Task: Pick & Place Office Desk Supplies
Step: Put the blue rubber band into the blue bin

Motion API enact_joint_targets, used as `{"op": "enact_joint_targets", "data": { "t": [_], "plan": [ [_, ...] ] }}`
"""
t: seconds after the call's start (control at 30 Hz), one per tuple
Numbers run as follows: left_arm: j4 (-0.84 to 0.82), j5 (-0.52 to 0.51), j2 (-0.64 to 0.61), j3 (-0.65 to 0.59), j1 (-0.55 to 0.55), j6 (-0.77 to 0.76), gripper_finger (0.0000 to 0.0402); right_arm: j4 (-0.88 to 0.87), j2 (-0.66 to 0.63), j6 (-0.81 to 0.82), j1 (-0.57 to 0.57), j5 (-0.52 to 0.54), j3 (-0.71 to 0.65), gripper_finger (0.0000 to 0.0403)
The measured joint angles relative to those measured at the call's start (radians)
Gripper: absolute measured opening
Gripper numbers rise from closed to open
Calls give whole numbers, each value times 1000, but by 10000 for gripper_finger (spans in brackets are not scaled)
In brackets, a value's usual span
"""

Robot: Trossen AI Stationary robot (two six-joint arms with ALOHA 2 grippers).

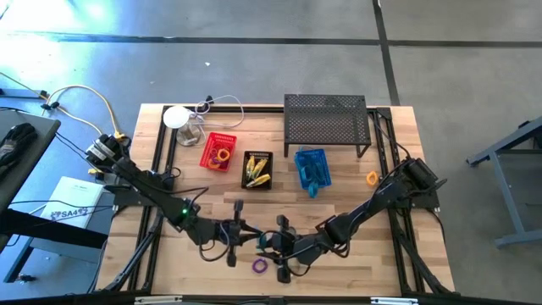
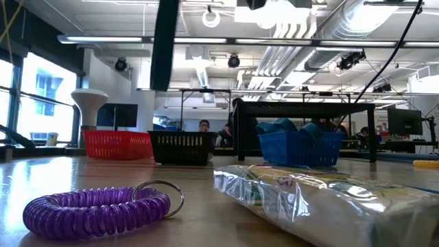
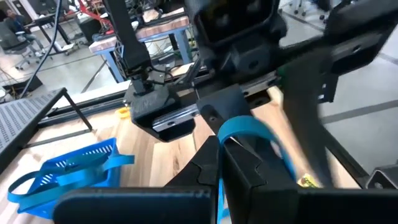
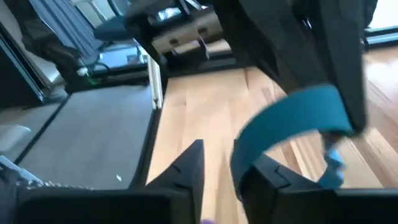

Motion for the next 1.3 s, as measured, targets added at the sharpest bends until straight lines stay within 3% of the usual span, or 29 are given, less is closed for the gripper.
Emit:
{"op": "enact_joint_targets", "data": {
  "t": [0.17, 0.53, 0.77, 0.97, 1.3],
  "plan": [
    [0, 1, 0, 0, -4, -14, 1, -61, 1, 21, 18, 69, -1, 9],
    [-11, 1, 0, 0, -4, 20, 8, -78, 1, 20, 34, 69, -1, 3],
    [-15, 1, 32, 0, -11, -14, 95, -100, 1, 26, 36, 64, -1, 3],
    [-17, 0, 73, -1, -11, -57, 169, -279, -17, 131, 52, 51, -1, 3],
    [-49, 1, 99, -2, -43, -153, 186, -549, -88, 299, 111, 124, -1, 3]
  ]
}}
